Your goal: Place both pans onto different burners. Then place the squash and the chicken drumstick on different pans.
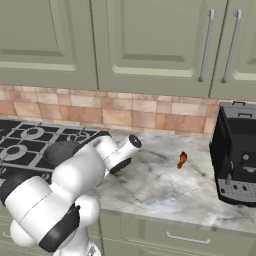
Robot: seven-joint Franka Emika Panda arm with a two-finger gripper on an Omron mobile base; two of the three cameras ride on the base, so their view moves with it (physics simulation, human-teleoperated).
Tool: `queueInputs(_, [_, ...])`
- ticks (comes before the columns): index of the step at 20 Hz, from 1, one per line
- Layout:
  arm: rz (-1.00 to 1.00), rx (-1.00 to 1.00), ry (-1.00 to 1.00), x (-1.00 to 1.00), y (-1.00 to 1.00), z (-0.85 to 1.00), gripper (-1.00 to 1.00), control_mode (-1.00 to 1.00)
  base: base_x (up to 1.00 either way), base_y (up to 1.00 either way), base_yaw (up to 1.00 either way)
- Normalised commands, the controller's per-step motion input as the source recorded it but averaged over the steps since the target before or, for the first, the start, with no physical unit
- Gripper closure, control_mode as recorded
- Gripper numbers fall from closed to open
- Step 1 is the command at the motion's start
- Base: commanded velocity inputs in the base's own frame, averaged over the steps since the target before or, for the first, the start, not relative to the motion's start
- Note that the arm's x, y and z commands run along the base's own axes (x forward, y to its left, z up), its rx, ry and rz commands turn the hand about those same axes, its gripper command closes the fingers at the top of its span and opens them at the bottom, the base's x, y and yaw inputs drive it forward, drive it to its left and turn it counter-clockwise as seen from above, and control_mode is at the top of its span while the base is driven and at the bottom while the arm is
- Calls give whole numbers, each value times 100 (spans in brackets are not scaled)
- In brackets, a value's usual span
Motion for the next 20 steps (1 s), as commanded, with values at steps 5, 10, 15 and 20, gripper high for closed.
queueInputs(5, [0,0,0,15,0,-6,100,-100,0,0,0])
queueInputs(10, [0,0,0,30,0,-13,100,-100,0,0,0])
queueInputs(15, [0,0,0,37,0,-5,100,-100,0,0,0])
queueInputs(20, [0,0,1,12,0,-1,100,-100,0,0,0])
